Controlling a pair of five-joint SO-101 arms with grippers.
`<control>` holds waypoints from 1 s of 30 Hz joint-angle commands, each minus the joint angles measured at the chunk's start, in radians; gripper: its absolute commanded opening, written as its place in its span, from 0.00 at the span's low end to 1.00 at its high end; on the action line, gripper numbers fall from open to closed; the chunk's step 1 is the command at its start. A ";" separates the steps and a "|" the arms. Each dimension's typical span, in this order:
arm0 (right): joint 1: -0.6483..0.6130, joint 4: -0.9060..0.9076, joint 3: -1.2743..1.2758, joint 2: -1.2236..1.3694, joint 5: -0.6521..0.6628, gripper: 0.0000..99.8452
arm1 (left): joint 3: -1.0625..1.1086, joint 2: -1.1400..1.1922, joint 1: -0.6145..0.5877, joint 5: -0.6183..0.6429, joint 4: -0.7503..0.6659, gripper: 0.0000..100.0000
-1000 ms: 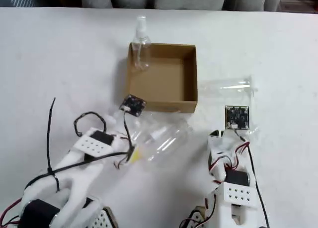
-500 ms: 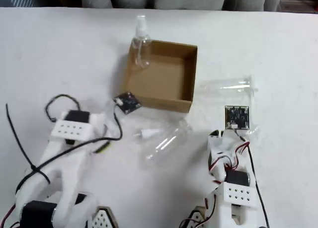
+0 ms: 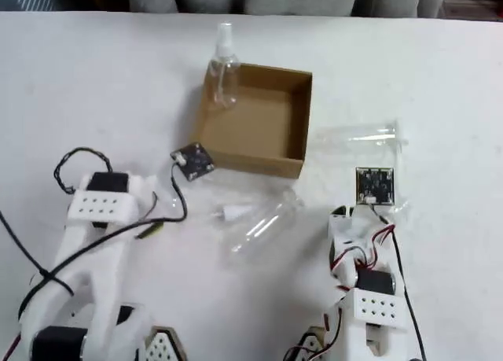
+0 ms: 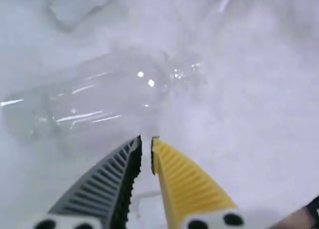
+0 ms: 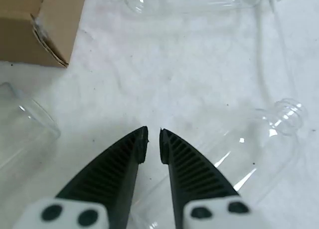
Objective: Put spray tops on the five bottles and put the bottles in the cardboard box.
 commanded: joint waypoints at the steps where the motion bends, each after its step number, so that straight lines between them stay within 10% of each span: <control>1: -0.005 -0.010 -0.006 -0.007 0.008 0.02 | -0.052 -0.120 -0.013 -0.011 0.018 0.05; 12: -0.002 -0.010 -0.006 -0.007 0.008 0.02 | -0.043 -0.320 -0.015 -0.290 0.023 0.26; 22: -0.002 -0.010 -0.006 -0.007 0.008 0.02 | -0.035 -0.320 -0.027 -1.105 0.017 0.28; 30: -0.004 -0.010 -0.006 -0.007 0.008 0.02 | -0.094 -0.110 0.050 -1.117 -0.193 0.28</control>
